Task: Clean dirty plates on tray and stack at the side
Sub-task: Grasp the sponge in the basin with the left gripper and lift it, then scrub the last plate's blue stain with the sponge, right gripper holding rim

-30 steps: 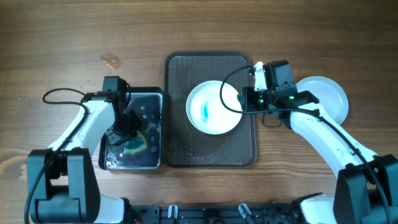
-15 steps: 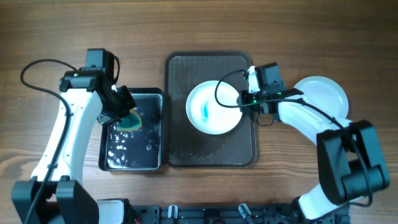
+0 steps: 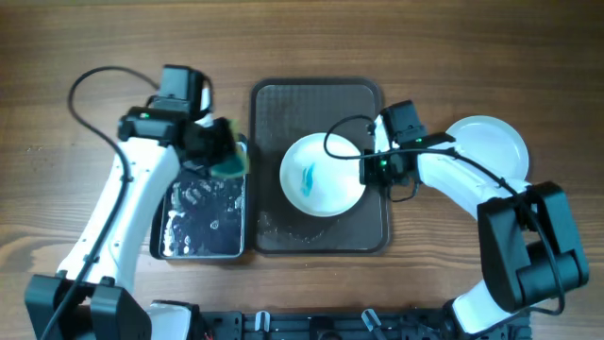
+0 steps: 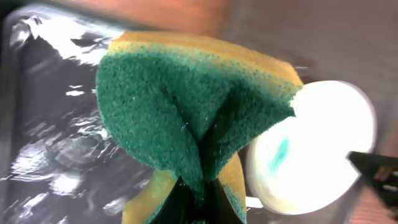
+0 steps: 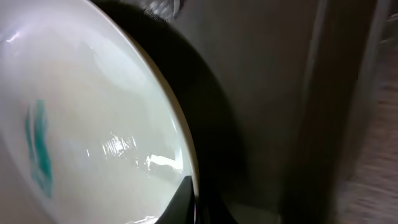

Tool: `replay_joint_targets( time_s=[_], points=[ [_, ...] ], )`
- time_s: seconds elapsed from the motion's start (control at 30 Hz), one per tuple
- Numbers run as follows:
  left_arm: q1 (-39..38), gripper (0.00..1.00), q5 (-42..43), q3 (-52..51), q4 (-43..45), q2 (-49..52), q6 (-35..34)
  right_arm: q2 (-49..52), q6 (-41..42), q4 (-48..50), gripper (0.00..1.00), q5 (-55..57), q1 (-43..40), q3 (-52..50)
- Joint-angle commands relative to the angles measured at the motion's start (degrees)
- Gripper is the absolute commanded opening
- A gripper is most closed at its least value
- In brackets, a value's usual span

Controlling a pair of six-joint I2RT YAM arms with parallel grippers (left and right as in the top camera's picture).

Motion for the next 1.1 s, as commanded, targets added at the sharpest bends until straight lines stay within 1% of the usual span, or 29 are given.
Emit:
replay_joint_targets(
  time_s=[0.0, 0.07, 0.2, 0.27, 0.33, 0.4, 0.47, 0.53, 0.6, 0.73, 0.77, 0.97, 1.0, 1.07],
  points=[
    [-5.7, 0.04, 3.5, 1.1, 5.4, 1.6, -3.3, 0.7, -2.2, -1.0, 0.04, 2.1, 2.8, -1.0],
    [-7.8, 0.04, 4.0, 1.1, 7.3, 3.7, -5.3, 0.7, -1.6, -0.8, 0.04, 2.1, 2.8, -1.0],
    [-13.4, 0.04, 13.0, 1.1, 11.8, 10.8, -6.9, 0.7, 3.0, -0.4, 0.04, 5.4, 2.8, -1.0],
    [-16.7, 0.04, 14.4, 1.1, 12.8, 15.3, -10.3, 0.7, 4.7, 0.4, 0.04, 5.7, 2.8, -1.0],
    [-19.8, 0.04, 17.6, 1.1, 13.9, 19.3, -11.0, 0.7, 6.9, 0.9, 0.04, 5.7, 2.8, -1.0],
    [-21.8, 0.04, 17.5, 1.1, 14.1, 21.5, -12.2, 0.7, 7.4, 1.3, 0.04, 5.7, 2.8, -1.0],
    [-23.1, 0.04, 14.1, 1.0, 14.0, 23.6, -13.5, 0.7, 8.3, 1.6, 0.04, 5.6, 2.8, -1.0],
    [-23.3, 0.04, 8.5, 0.6, 13.6, 25.3, -14.6, 0.7, 8.3, 1.9, 0.04, 5.2, 2.8, -1.0],
    [-22.6, 0.04, 1.8, 0.6, 11.8, 26.2, -15.2, 0.7, 8.2, 1.8, 0.04, 5.3, 2.8, -1.0],
    [-19.9, 0.04, -16.1, 0.7, 3.6, 25.8, -15.6, 0.7, 8.2, 1.8, 0.04, 4.9, 2.8, -1.0],
    [-19.3, 0.04, -18.1, 0.7, 2.5, 25.5, -15.6, 0.7, 8.2, 1.8, 0.04, 4.9, 2.8, -1.0],
    [-18.5, 0.04, -22.9, 0.8, 1.9, 24.4, -15.4, 0.7, 8.2, 1.4, 0.04, 4.9, 2.8, -1.0],
    [-18.5, 0.04, -22.3, 0.8, 2.6, 24.4, -15.4, 0.7, 8.2, 1.3, 0.04, 4.9, 2.8, -1.0],
    [-18.5, 0.04, -17.7, 0.8, 4.4, 24.4, -15.3, 0.7, 8.0, 1.2, 0.04, 4.9, 2.8, -1.0]
  ],
)
